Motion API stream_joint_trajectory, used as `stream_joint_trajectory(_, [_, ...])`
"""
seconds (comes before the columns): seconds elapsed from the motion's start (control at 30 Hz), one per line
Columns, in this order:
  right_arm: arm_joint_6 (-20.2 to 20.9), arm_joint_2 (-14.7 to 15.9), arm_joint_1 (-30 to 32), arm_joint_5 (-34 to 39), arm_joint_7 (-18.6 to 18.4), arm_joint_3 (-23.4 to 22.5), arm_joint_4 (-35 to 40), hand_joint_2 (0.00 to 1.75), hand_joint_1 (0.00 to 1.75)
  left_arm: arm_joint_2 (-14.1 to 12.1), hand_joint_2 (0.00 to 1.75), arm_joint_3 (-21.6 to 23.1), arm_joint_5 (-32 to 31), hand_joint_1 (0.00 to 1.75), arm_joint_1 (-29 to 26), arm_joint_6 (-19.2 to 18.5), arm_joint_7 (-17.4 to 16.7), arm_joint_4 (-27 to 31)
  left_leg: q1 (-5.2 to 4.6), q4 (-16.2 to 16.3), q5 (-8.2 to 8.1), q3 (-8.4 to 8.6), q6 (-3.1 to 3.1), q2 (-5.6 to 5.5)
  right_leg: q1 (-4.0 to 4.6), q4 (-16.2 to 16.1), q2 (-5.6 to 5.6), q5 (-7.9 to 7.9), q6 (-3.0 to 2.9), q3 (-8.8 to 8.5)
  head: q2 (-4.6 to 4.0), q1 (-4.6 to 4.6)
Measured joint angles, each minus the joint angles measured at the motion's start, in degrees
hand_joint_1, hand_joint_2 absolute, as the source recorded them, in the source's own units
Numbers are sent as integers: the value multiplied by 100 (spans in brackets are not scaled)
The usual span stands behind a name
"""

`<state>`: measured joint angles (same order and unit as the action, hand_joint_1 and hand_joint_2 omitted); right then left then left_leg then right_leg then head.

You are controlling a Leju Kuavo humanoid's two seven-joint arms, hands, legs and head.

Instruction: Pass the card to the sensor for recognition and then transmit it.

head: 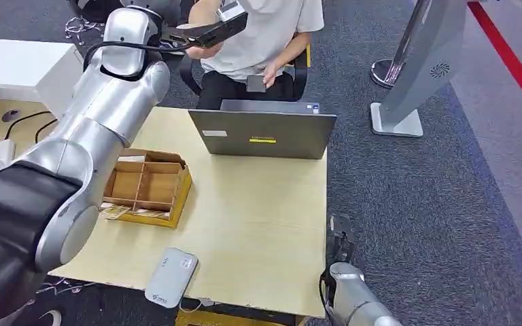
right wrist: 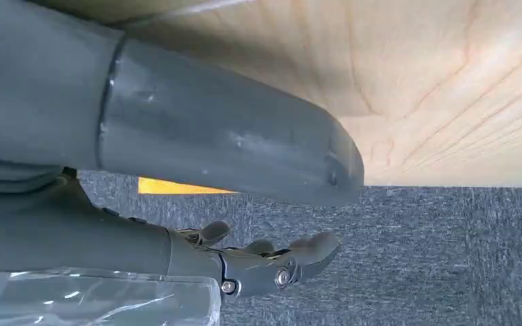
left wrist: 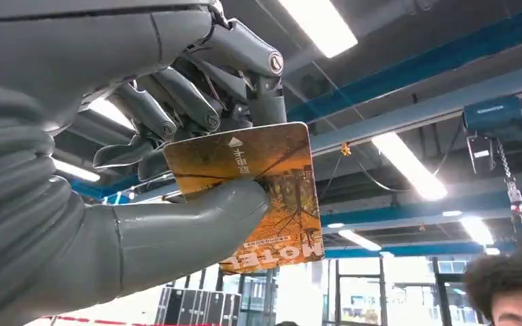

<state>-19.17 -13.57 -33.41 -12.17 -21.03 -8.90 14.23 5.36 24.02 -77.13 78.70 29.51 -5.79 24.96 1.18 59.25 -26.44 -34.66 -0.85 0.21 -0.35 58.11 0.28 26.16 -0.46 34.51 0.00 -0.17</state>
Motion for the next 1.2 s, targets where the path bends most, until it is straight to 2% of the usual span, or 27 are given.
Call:
stream_joint_trajectory(0.17, [2,0,-1,0,0,0,-4,0,0,7,175,0,0,175,29,0,-4,-64,0,0,0,0,0,1,0,0,1,0,0,0,0,0])
stream_joint_trajectory(0.2, [2,0,-1,0,0,0,-4,0,0,9,175,0,0,0,31,0,-4,-75,0,0,0,0,0,1,0,0,1,0,0,0,0,0])
stream_joint_trajectory(0.53, [48,0,-20,2,-98,0,-4,0,0,7,175,-155,116,0,43,-138,-57,-186,0,0,0,0,0,4,0,1,5,0,0,1,0,0])
stream_joint_trajectory(0.73, [52,0,-23,9,-101,0,-4,0,0,-2,175,-317,208,0,40,-160,114,-214,0,0,0,0,0,6,0,1,6,-1,-1,2,0,2])
stream_joint_trajectory(1.1, [52,0,-25,39,-103,0,-4,0,0,11,175,-446,173,0,15,-230,179,-214,0,0,0,0,0,7,0,1,7,-1,-1,2,0,0])
stream_joint_trajectory(1.2, [42,7,-15,188,-33,-20,-4,0,0,0,175,-479,230,0,-65,-409,562,-214,0,0,0,1,0,7,0,0,7,-1,-1,2,0,0])
